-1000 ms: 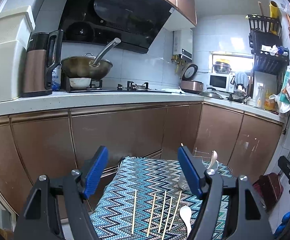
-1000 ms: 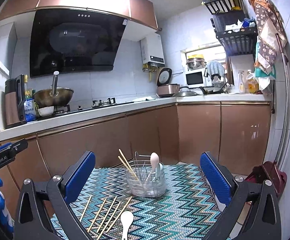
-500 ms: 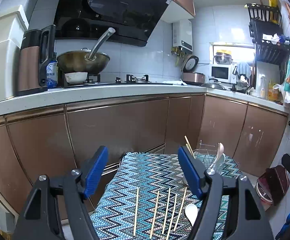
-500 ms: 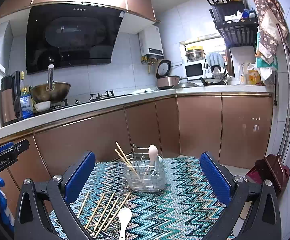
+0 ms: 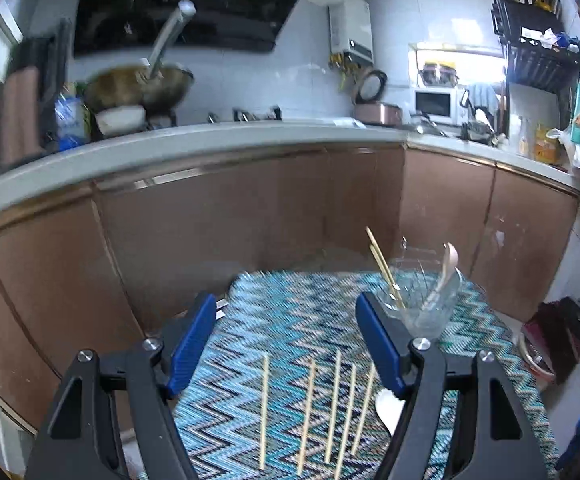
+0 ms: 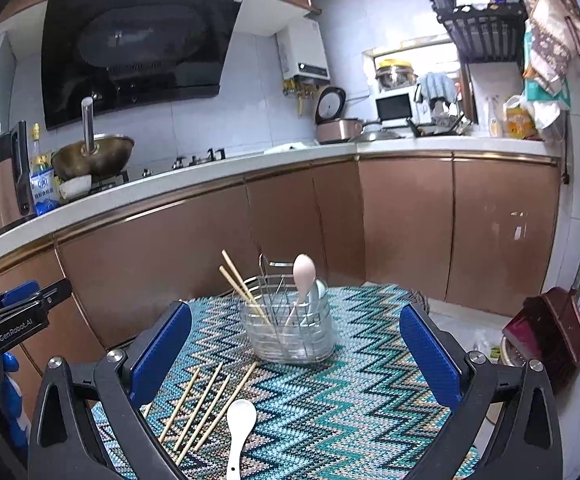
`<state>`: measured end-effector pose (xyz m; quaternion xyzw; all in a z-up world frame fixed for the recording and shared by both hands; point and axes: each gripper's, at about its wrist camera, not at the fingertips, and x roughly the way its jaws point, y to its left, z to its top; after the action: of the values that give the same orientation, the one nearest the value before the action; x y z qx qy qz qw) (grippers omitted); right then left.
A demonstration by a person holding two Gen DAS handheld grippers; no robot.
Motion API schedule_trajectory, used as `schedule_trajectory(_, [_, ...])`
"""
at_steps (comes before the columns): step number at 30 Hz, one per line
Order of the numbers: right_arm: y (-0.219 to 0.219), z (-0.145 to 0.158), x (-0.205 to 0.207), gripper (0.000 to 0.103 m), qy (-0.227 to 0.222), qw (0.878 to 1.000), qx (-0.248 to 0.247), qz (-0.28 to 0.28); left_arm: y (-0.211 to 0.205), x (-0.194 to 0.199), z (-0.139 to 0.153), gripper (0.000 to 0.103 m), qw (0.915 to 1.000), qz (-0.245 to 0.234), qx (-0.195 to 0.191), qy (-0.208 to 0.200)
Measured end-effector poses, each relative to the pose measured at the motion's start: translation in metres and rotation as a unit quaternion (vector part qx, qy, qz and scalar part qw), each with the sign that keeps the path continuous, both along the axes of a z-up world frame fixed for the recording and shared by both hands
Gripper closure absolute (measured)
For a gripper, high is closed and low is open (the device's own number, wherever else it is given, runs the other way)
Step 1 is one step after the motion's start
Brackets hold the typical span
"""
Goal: Organize utensils
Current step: 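Lower the right gripper toward the last white spoon while the left gripper approaches the chopsticks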
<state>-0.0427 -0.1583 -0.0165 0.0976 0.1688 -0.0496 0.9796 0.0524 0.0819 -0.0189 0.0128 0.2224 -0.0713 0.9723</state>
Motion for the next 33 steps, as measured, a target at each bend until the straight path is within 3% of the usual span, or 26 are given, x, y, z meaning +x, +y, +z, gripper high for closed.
schedule_trajectory(4, [-0.002, -0.015, 0.019, 0.012, 0.027, 0.999, 0.013, 0.032, 0.006, 0.026, -0.015, 0.032, 0.9977, -0.036, -0.025, 0.052])
schedule_trajectory(6, [-0.004, -0.025, 0.030, 0.019, 0.046, 0.998, 0.025, 0.044, 0.008, 0.043, -0.024, 0.033, 0.9915, -0.072, -0.053, 0.095])
schedule_trajectory(11, [-0.009, -0.058, 0.056, 0.038, 0.096, 0.989, 0.062, 0.089, -0.005, 0.084, -0.060, 0.037, 0.9603, -0.153, -0.102, 0.210])
schedule_trajectory(15, [-0.011, -0.087, 0.078, 0.055, 0.139, 0.976, 0.102, 0.135, -0.026, 0.113, -0.096, 0.056, 0.9308, -0.182, -0.118, 0.294])
schedule_trajectory(22, [0.000, -0.140, 0.114, 0.072, 0.212, 0.942, 0.144, 0.215, -0.070, 0.147, -0.135, 0.071, 0.9087, -0.208, -0.065, 0.356])
schedule_trajectory(26, [0.011, -0.156, 0.132, 0.074, 0.239, 0.927, 0.145, 0.249, -0.082, 0.167, -0.151, 0.077, 0.9006, -0.204, -0.034, 0.383])
schedule_trajectory(33, [0.027, -0.181, 0.163, 0.075, 0.285, 0.904, 0.134, 0.289, -0.086, 0.190, -0.183, 0.087, 0.8863, -0.184, -0.021, 0.424])
